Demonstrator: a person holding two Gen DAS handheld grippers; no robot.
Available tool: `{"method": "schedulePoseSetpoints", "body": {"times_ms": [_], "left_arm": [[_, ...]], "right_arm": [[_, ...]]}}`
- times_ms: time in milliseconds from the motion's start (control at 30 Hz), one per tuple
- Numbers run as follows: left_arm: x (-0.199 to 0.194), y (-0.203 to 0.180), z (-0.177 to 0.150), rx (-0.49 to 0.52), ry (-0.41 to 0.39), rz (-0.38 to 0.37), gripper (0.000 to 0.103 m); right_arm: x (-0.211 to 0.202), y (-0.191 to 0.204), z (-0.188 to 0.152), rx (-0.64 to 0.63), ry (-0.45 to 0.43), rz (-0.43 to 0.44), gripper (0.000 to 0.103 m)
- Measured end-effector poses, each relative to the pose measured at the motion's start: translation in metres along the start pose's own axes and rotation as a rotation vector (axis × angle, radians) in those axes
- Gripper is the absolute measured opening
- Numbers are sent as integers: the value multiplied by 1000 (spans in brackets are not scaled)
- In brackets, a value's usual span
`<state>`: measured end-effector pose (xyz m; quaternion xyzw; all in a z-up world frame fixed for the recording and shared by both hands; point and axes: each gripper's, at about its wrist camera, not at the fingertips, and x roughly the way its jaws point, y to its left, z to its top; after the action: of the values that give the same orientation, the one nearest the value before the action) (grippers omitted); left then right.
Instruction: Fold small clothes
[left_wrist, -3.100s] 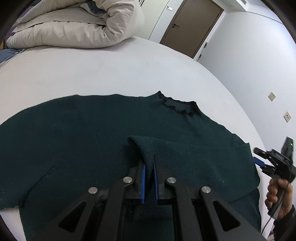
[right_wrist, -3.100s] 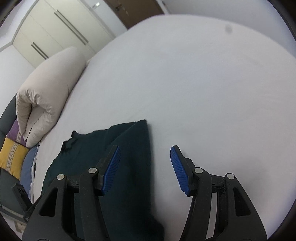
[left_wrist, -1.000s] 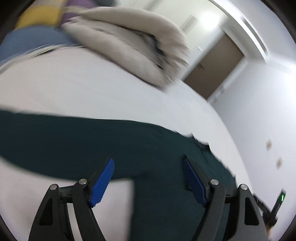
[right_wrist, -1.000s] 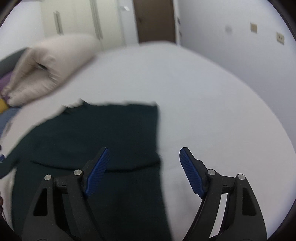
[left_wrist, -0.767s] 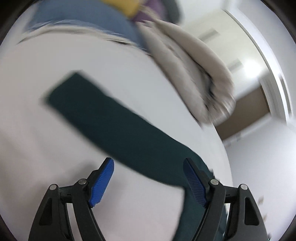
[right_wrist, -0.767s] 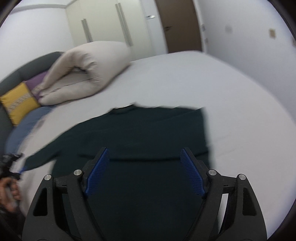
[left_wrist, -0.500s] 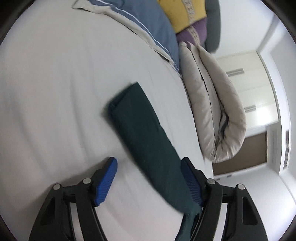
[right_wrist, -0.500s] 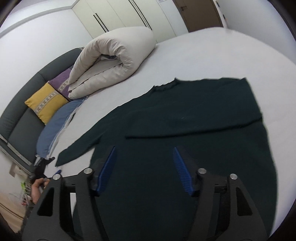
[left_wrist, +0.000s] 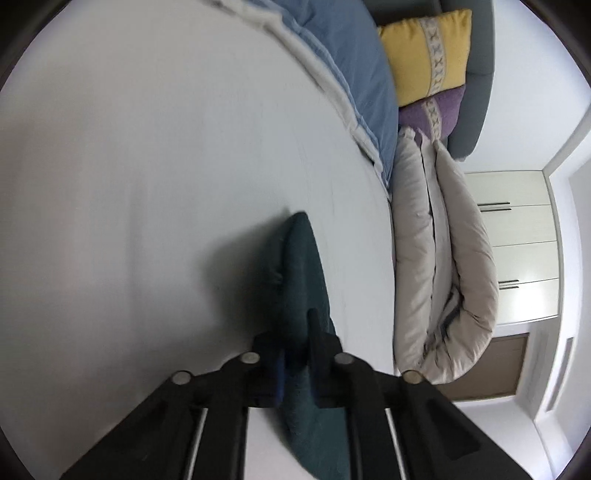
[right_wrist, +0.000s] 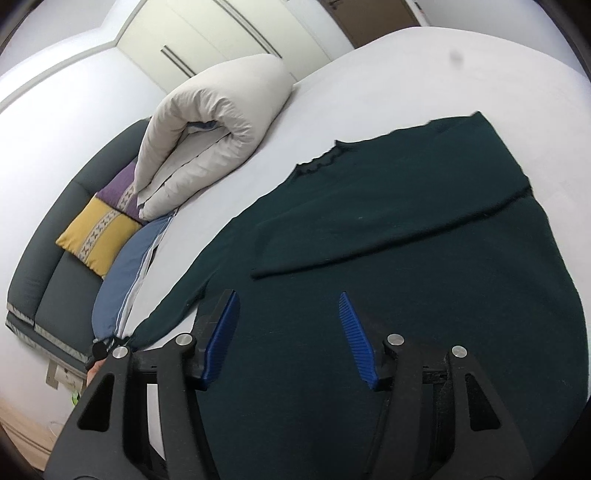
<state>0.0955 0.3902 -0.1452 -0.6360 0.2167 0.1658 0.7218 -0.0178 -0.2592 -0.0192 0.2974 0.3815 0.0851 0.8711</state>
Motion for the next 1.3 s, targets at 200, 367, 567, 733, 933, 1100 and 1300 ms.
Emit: {"method": "schedulePoseSetpoints", "body": {"times_ms": [200, 367, 567, 733, 933, 1100, 1300], "left_arm": [[2, -96, -61, 418, 29, -34, 8], [11, -186, -185, 894, 131, -116, 8], [19, -205, -368, 1415, 234, -131, 8], [45, -174, -442, 1565, 338, -50, 15], [55, -151, -440, 1540, 445, -22, 62], [39, -141, -430, 1491, 454, -40, 82], [32, -132, -404, 1403, 502, -55, 82]], "right_arm": [[5, -30, 1, 55, -12, -8, 52], [6, -53, 0, 104, -25, -21, 52], [-1, -77, -4, 145, -40, -31, 52], [-1, -85, -3, 144, -20, -26, 52], [28, -74, 6, 121, 60, 2, 53], [72, -48, 29, 98, 117, 73, 54], [136, -12, 63, 84, 207, 102, 54]]}}
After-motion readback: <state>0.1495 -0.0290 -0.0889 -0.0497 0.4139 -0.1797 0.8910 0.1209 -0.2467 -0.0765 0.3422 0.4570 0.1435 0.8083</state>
